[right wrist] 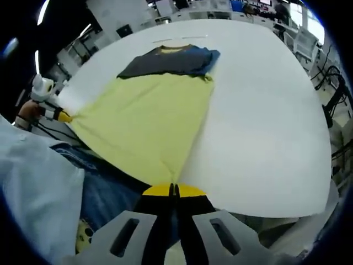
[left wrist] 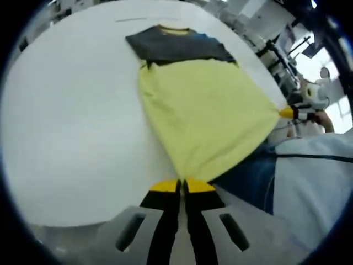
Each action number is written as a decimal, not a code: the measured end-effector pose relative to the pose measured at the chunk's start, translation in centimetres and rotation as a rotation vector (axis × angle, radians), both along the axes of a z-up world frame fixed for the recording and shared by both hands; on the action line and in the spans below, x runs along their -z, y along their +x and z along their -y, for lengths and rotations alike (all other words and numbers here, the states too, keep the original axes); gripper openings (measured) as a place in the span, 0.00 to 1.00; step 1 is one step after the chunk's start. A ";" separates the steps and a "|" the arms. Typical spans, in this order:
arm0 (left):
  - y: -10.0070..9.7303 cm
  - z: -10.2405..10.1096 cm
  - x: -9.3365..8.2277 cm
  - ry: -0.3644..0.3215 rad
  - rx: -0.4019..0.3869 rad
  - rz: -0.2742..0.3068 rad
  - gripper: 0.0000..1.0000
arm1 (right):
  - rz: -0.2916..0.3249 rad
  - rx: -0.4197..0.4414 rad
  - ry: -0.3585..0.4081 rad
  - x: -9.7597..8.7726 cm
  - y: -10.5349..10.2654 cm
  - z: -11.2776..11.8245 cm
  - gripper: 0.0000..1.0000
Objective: Fold the garment on the visible template until the final outline fits inside the template.
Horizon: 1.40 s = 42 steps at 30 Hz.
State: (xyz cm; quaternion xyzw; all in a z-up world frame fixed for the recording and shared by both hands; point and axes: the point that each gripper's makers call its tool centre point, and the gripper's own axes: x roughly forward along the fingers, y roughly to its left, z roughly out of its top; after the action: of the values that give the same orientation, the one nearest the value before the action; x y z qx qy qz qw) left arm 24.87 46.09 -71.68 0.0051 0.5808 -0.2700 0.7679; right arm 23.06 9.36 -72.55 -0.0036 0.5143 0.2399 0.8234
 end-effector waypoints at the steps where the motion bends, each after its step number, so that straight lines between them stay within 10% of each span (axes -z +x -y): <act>1: 0.1 0.0 -0.1 0.003 0.000 0.006 0.00 | -0.001 -0.001 0.004 0.0 0.0 -0.1 0.02; 42: -2.8 0.3 -4.0 0.025 0.117 -0.087 0.00 | -0.113 -0.093 -0.023 -2.8 -2.9 0.2 0.02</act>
State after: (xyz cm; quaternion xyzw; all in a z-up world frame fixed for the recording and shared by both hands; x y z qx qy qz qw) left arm 22.05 45.76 -67.71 0.0367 0.6157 -0.3072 0.7247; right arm 20.16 9.17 -69.74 -0.0235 0.5618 0.2717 0.7810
